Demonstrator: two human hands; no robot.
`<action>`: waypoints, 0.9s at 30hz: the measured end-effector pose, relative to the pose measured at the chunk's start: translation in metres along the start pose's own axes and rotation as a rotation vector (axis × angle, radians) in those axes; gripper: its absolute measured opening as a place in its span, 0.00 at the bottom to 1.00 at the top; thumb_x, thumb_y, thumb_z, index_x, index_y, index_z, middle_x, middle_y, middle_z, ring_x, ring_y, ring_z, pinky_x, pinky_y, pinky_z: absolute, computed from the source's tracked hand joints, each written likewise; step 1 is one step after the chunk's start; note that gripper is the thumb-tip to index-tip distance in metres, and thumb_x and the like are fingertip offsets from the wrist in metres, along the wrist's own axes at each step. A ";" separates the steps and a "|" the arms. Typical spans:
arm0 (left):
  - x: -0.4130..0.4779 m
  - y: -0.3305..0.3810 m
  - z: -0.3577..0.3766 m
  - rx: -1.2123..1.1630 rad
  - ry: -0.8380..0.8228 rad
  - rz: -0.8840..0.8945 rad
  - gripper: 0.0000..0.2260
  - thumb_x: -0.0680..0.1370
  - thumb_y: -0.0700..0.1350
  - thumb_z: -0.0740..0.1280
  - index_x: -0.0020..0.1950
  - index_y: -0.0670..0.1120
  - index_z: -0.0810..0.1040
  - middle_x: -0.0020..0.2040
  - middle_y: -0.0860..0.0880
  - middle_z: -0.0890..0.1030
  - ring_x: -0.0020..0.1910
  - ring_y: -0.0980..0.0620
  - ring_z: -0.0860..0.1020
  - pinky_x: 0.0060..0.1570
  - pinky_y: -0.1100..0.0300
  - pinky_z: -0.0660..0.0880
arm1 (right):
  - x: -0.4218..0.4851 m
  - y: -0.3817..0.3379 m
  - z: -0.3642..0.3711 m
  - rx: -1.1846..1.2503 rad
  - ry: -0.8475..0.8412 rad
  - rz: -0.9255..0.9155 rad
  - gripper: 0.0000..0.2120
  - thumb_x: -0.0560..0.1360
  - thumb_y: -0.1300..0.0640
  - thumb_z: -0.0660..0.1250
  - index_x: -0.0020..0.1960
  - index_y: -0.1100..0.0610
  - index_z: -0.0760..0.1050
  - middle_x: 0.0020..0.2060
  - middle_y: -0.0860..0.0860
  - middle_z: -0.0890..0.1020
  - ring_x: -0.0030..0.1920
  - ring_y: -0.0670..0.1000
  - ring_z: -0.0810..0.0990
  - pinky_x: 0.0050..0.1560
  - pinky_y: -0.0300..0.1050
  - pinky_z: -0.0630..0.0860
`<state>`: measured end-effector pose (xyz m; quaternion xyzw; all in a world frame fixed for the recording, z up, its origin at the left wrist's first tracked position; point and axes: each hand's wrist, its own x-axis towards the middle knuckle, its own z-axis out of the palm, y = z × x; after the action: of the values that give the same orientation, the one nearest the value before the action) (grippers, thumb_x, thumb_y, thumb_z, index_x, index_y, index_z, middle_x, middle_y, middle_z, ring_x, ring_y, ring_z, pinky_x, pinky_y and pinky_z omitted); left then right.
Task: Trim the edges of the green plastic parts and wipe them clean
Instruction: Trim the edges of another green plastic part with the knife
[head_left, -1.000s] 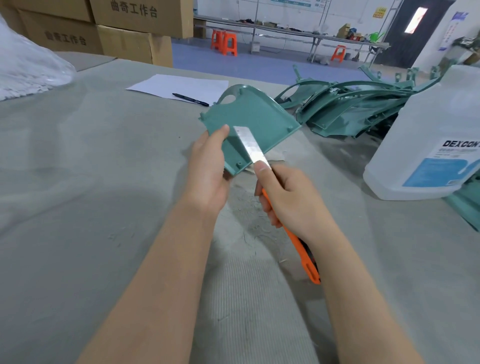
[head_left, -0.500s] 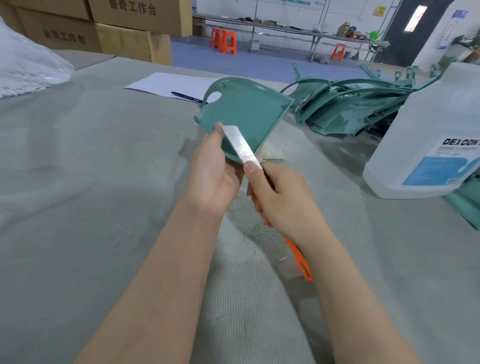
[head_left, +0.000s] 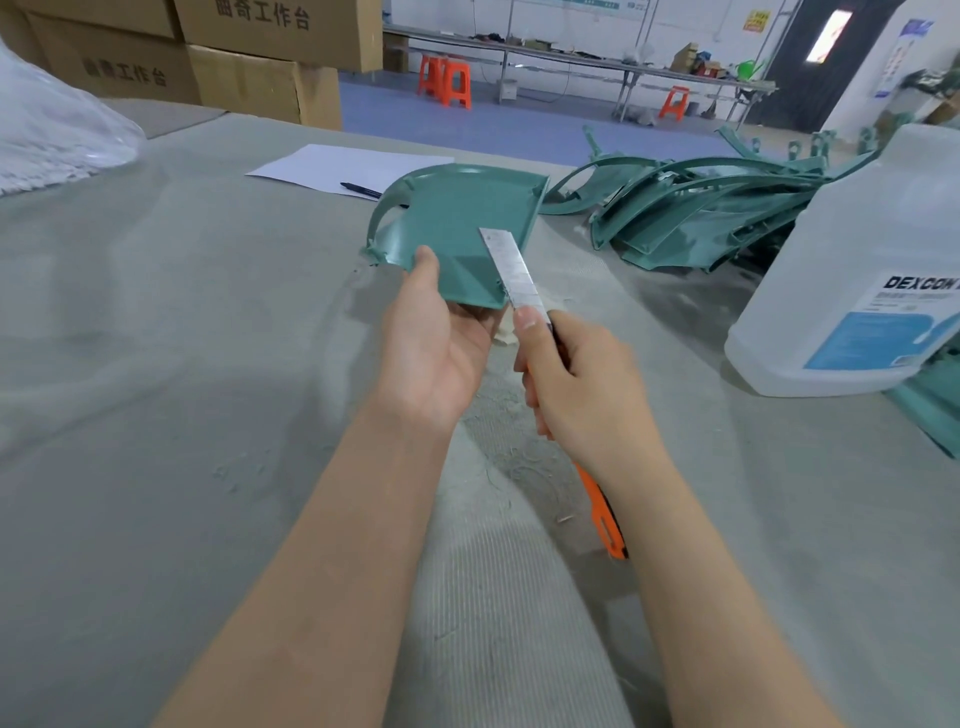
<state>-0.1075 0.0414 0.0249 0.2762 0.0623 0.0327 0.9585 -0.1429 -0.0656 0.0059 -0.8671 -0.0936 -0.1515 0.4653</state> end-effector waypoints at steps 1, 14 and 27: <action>0.000 0.000 0.000 -0.003 0.005 0.000 0.15 0.85 0.48 0.52 0.51 0.43 0.76 0.43 0.45 0.81 0.40 0.51 0.79 0.42 0.60 0.77 | 0.000 0.000 0.000 -0.003 0.001 -0.002 0.26 0.81 0.44 0.55 0.39 0.65 0.70 0.31 0.63 0.77 0.33 0.64 0.75 0.36 0.61 0.76; 0.000 0.001 -0.001 -0.005 0.010 -0.001 0.15 0.85 0.48 0.53 0.52 0.42 0.76 0.46 0.44 0.80 0.41 0.50 0.78 0.45 0.59 0.76 | 0.000 -0.001 0.000 0.000 -0.073 0.000 0.24 0.81 0.43 0.55 0.38 0.61 0.71 0.28 0.56 0.75 0.31 0.60 0.75 0.36 0.58 0.77; -0.001 0.004 -0.004 0.000 -0.001 -0.013 0.15 0.85 0.48 0.52 0.59 0.41 0.75 0.47 0.43 0.80 0.42 0.48 0.79 0.42 0.58 0.78 | -0.002 0.000 -0.003 0.006 -0.147 0.008 0.23 0.81 0.44 0.56 0.36 0.59 0.71 0.25 0.48 0.73 0.25 0.49 0.71 0.33 0.52 0.74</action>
<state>-0.1092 0.0462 0.0240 0.2759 0.0635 0.0263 0.9587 -0.1448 -0.0677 0.0068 -0.8748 -0.1248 -0.0852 0.4603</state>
